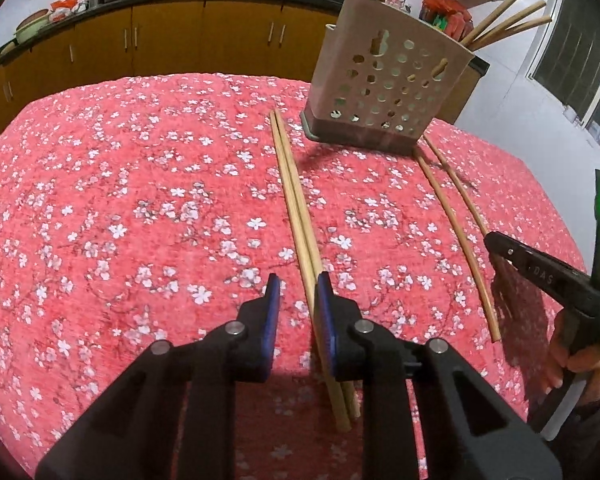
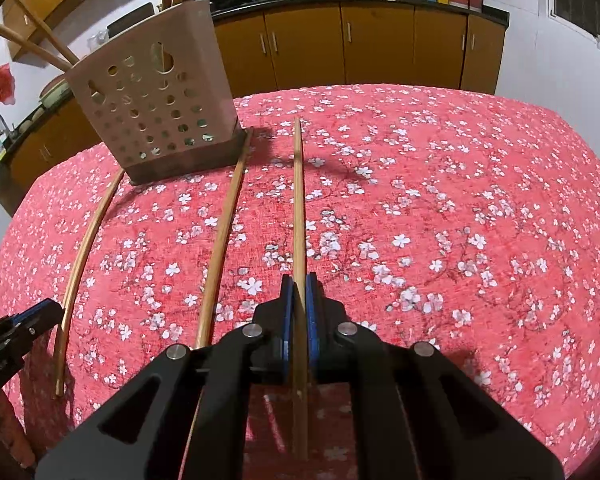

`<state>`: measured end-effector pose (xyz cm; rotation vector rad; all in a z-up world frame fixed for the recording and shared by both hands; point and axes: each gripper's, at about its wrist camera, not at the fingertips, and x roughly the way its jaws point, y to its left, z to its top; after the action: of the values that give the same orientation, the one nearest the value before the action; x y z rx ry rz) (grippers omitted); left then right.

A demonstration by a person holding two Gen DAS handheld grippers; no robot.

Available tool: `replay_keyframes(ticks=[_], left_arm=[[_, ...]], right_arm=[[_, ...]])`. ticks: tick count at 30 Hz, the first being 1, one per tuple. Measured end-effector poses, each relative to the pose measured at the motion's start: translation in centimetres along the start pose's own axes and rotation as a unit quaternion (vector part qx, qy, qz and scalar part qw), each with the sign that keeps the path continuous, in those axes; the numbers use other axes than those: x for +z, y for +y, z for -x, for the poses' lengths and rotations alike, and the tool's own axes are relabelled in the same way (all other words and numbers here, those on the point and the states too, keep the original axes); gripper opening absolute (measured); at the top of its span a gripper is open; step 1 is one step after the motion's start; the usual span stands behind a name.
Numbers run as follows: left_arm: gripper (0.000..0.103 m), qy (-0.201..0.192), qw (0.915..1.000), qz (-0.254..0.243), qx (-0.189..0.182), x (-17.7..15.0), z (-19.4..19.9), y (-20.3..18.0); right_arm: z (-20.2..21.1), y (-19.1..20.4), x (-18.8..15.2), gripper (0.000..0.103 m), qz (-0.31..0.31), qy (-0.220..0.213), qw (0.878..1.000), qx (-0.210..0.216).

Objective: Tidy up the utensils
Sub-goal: 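Lower the left tool onto a chopstick and close while the right tool grasps another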

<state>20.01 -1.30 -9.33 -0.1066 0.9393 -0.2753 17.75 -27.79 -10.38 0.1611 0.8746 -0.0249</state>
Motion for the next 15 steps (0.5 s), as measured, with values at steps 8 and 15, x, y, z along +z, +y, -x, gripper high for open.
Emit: replay_keyframes(ticks=[8, 15], left_arm=[[0.02, 0.001, 0.9998, -0.012, 0.015, 0.1, -0.3, -0.3], [0.016, -0.001, 0.9991, -0.025, 0.034, 0.3, -1.0, -1.1]], right_arm=[[0.1, 0.3, -0.2, 0.008, 0.018, -0.004, 1.0, -0.015], [0.2, 0.6, -0.4, 0.008, 0.029, -0.006, 1.0, -0.012]])
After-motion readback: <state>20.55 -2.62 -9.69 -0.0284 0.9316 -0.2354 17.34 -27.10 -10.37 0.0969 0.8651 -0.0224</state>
